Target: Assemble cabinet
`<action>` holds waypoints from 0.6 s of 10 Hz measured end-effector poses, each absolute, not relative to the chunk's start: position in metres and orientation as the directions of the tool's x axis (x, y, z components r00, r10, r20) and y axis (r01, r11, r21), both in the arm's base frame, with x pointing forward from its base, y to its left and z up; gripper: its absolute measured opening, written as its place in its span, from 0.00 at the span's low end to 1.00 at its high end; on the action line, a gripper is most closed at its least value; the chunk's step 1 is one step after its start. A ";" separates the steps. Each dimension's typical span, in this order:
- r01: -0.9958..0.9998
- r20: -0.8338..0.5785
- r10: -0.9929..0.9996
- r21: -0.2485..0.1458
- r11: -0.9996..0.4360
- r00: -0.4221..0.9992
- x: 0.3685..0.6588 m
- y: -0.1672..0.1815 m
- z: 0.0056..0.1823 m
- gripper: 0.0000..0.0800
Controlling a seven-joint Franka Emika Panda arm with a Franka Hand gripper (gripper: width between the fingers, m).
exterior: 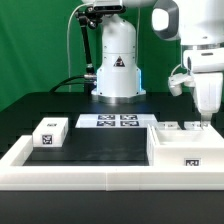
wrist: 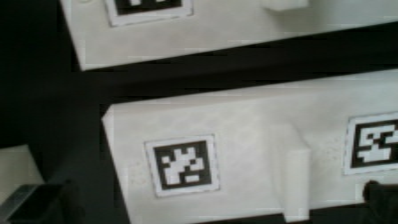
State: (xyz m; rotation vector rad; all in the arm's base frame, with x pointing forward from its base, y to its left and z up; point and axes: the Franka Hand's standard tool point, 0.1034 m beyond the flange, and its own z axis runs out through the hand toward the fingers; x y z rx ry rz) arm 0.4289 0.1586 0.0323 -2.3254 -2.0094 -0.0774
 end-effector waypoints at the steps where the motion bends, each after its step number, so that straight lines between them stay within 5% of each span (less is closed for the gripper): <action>1: 0.989 0.084 0.985 -0.015 -0.147 0.148 0.430 0.158 0.032 1.00; 3: 0.989 0.083 0.985 -0.018 -0.148 0.148 0.429 0.157 0.031 1.00; 5: 0.989 0.083 0.985 -0.019 -0.149 0.150 0.429 0.157 0.031 0.69; 6: 0.989 0.085 0.985 -0.024 -0.146 0.148 0.428 0.158 0.028 0.69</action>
Offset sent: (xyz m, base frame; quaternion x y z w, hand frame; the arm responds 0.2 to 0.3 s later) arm 0.0009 0.0017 0.0004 0.0078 0.0036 -0.0004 1.0000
